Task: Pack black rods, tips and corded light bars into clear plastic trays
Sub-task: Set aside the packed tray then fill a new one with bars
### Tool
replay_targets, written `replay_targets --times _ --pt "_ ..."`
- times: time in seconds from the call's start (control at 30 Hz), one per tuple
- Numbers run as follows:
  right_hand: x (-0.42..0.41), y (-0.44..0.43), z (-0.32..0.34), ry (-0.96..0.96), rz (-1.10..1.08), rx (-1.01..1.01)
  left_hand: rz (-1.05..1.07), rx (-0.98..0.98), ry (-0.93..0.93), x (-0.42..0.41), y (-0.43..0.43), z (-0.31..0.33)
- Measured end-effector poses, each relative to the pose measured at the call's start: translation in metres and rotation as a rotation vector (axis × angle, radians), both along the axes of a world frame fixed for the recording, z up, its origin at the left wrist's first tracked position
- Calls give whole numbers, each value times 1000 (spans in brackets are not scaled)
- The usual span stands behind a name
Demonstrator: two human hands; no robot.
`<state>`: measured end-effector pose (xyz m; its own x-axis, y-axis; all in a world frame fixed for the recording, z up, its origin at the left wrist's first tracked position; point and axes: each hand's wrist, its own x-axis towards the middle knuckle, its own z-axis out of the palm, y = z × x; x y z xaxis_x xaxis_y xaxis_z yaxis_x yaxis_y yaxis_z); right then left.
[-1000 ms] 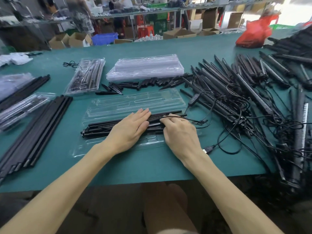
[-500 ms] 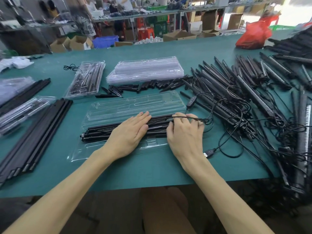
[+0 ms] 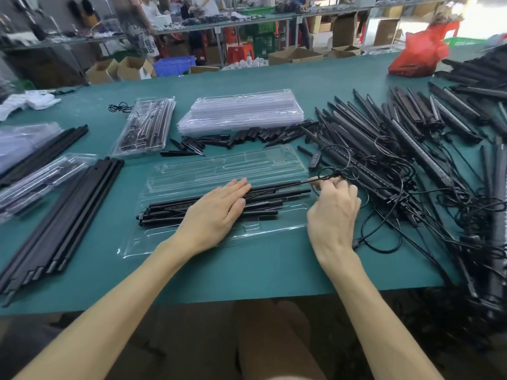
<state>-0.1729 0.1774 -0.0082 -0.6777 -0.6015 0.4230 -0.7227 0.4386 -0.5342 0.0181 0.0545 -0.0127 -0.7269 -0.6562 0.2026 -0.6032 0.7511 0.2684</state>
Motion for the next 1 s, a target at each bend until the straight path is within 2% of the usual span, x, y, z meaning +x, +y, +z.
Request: replay_targets --times 0.2,0.3,0.4,0.57,0.77,0.9,1.0 --pt "-3 -2 -1 -58 29 -142 -2 13 -12 0 -1 -1" --pt "-1 -1 -2 -40 62 -144 -35 15 -40 0 -1 0" --pt "2 1 0 -39 66 -245 -42 26 -45 0 -1 2" --pt "0 0 -2 -66 106 -202 -32 16 -97 -1 -2 0" --pt "6 2 3 -98 185 -423 -65 12 -150 1 -2 2" --pt "8 3 6 -113 286 -404 -58 18 -177 0 -1 3" --pt "6 0 3 -104 323 -300 -54 20 -172 0 1 4"
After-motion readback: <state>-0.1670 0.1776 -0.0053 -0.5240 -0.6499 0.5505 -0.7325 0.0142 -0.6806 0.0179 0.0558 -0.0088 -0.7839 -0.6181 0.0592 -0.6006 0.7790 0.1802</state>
